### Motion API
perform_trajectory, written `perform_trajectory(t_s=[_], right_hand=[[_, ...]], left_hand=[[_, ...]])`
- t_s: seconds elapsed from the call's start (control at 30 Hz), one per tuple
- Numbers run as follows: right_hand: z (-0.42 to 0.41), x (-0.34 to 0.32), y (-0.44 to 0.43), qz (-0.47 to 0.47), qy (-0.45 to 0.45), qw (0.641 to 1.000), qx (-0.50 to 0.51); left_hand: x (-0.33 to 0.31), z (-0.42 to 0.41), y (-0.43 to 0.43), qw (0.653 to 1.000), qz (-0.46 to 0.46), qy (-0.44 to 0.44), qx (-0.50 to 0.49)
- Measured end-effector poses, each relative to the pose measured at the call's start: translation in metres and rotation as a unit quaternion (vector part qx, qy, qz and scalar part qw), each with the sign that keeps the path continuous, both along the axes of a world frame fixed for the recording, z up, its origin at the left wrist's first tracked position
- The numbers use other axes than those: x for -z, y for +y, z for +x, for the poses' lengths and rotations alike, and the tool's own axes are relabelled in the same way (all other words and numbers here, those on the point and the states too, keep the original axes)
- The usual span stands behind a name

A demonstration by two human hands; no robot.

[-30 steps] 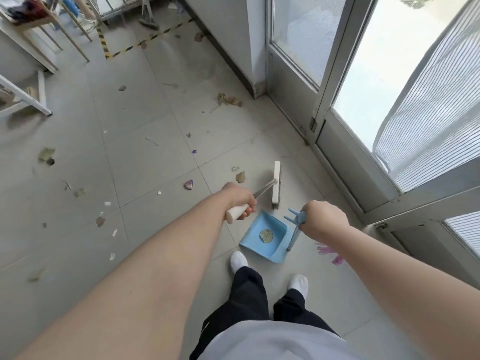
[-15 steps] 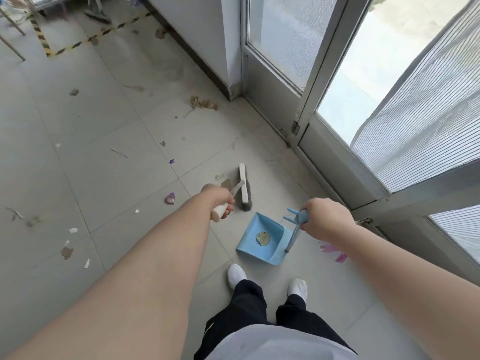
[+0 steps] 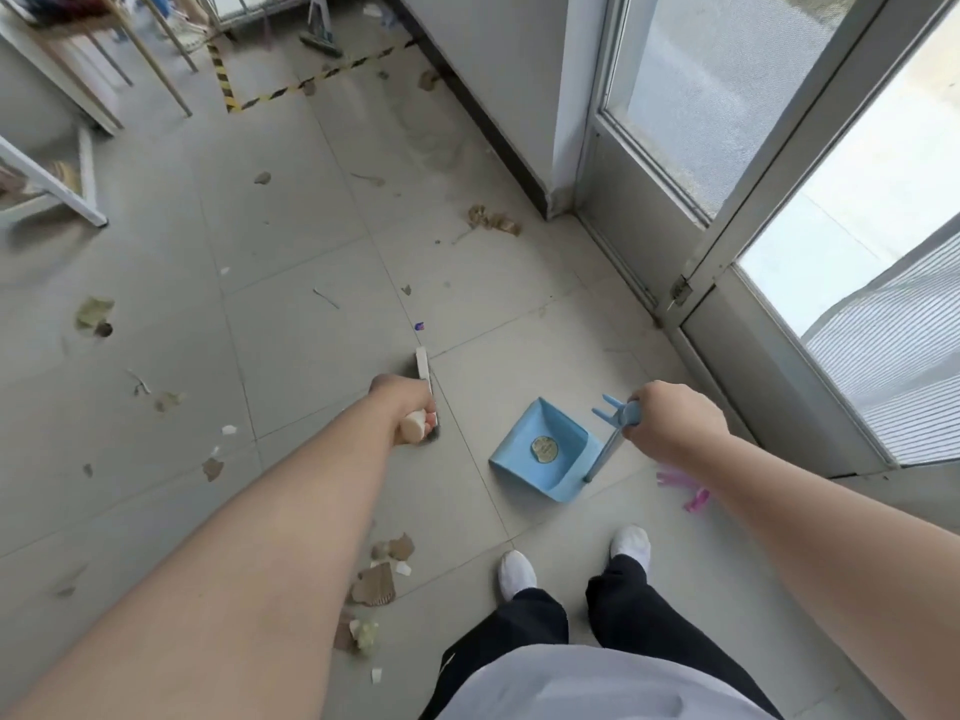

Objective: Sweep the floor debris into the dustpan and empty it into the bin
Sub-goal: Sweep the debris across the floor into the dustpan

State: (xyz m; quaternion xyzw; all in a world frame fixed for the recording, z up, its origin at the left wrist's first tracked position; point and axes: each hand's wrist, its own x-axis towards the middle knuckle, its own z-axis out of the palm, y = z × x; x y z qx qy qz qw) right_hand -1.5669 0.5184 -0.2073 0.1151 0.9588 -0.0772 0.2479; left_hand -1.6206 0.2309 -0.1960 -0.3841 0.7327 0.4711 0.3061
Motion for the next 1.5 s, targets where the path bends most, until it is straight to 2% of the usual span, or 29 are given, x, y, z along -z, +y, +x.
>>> perform_trajectory(t_s=[0.23, 0.67, 0.83, 1.1, 1.33, 1.5], right_hand=[[-0.041, -0.002, 0.012, -0.018, 0.011, 0.999, -0.031], [-0.152, 0.011, 0.105, -0.043, -0.027, 0.995, -0.085], [-0.188, 0.014, 0.12, -0.041, -0.036, 0.99, -0.13], [-0.215, 0.013, 0.108, -0.049, -0.049, 0.977, -0.201], [-0.22, 0.0, 0.066, -0.037, -0.037, 0.958, -0.283], [-0.212, -0.006, 0.028, -0.043, -0.038, 0.941, -0.334]], left_hand=[[-0.023, -0.035, 0.038, 1.0, 0.024, 0.003, 0.004], [0.011, -0.154, 0.214, 0.993, 0.112, -0.017, 0.031], [0.033, -0.18, 0.245, 0.993, 0.111, -0.043, 0.017], [0.04, -0.189, 0.184, 0.98, 0.131, -0.073, -0.128], [0.042, -0.144, 0.122, 0.973, 0.06, -0.034, -0.221], [0.035, -0.083, 0.073, 0.95, -0.007, -0.002, -0.314]])
